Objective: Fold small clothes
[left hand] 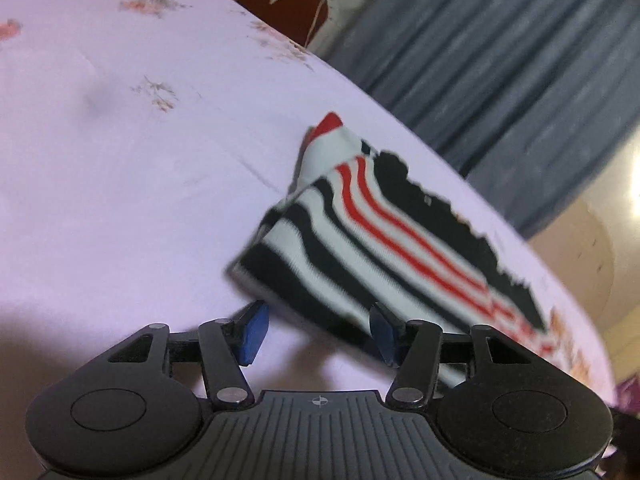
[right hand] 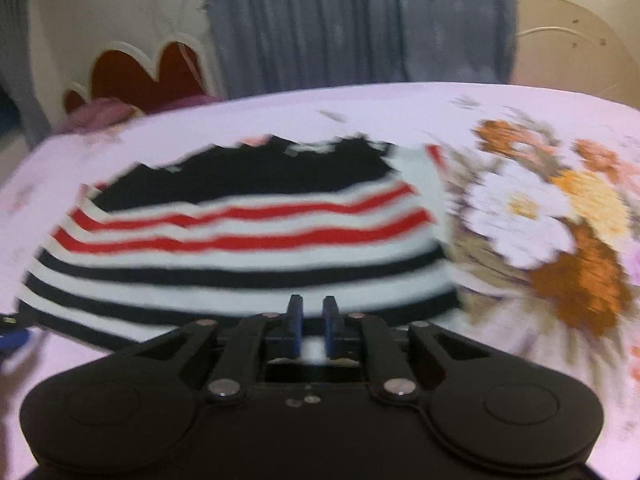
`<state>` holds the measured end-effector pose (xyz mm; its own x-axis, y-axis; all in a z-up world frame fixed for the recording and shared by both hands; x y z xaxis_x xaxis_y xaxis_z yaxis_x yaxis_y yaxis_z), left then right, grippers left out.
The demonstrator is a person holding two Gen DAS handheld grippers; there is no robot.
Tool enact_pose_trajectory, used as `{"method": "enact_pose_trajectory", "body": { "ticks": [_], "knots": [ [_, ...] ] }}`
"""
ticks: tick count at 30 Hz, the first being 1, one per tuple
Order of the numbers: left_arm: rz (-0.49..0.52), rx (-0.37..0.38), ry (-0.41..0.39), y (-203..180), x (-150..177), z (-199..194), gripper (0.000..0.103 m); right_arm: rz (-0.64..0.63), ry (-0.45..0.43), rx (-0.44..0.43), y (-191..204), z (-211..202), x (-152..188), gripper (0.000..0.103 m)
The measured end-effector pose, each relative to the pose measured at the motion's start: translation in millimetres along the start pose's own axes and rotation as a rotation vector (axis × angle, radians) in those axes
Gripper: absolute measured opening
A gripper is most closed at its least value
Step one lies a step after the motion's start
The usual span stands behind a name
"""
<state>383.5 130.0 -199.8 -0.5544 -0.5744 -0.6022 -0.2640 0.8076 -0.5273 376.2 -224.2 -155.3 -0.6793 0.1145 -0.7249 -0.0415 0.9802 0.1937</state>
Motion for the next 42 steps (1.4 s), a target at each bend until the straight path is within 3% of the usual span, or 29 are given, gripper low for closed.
{"method": "enact_pose_trajectory", "body": {
  "ticks": [3, 7, 9, 11, 12, 14, 15, 16, 22, 27, 32, 36, 40, 42],
  "knots": [
    [-0.141, 0.081, -0.045, 7.0, -8.9, 17.7, 0.054, -0.018, -0.004, -0.050, 23.9, 15.1, -14.9, 0.005],
    [-0.237, 0.111, -0.063, 14.0, -13.9, 41.1, 0.022, -0.048, 0.009, -0.077, 49.4, 39.4, -30.7, 0.002],
    [-0.263, 0.146, -0.052, 13.8, -17.6, 45.3, 0.014, -0.062, 0.018, -0.081, 57.4, 50.4, -35.3, 0.001],
    [-0.234, 0.227, -0.121, 4.5, -25.0, 26.7, 0.013, -0.077, 0.017, -0.094, 65.1, 56.0, -38.2, 0.000],
    [-0.202, 0.231, -0.131, 0.9, -25.2, 21.8, 0.013, -0.094, 0.008, -0.108, 69.9, 57.1, -38.9, 0.000],
    [-0.190, 0.193, -0.087, 7.7, -18.2, 33.2, 0.013, -0.133, 0.028, -0.109, 74.7, 63.7, -32.1, 0.000],
    [-0.210, 0.161, -0.046, 15.3, -12.6, 44.1, 0.014, -0.151, 0.082, -0.079, 73.1, 76.1, -22.7, 0.000],
    [-0.239, 0.169, -0.036, 20.2, -9.9, 49.4, 0.014, -0.147, 0.076, -0.081, 71.2, 79.9, -19.0, 0.000],
    [-0.333, 0.218, -0.032, 17.5, -8.9, 52.7, 0.013, -0.175, 0.079, -0.072, 73.1, 80.5, -20.1, 0.000],
    [-0.319, 0.232, -0.058, 6.6, -13.5, 43.3, 0.013, -0.180, 0.077, -0.076, 74.9, 78.8, -19.1, 0.000],
    [-0.233, 0.290, -0.089, -49.9, -25.3, 27.2, 0.013, -0.140, 0.093, -0.132, 65.5, 84.0, -24.4, 0.000],
    [-0.103, 0.334, -0.073, -127.0, -18.1, 20.6, 0.013, 0.043, 0.041, -0.212, 29.3, 61.4, -42.3, 0.003],
    [0.049, 0.364, -0.003, -206.0, 8.3, 24.5, 0.013, 0.138, -0.048, -0.213, -29.3, 25.7, -55.5, 0.003],
    [0.090, 0.378, 0.075, -241.1, 33.3, 39.7, 0.013, 0.194, -0.077, -0.196, -65.4, 10.3, -59.2, 0.003]
  ]
}}
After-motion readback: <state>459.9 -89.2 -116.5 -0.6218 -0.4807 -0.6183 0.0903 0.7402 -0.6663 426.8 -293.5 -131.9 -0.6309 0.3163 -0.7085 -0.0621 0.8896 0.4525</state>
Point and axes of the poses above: each gripper's, at about its wrist camera, not at the fingertips, and z roughly the way its jaws point, y to its left, x to its underside, the point moved 6 cm from there along z, roughly the way its jaws point, and after that the axes turned 2 degrees about -x, right-handed, at the moved point
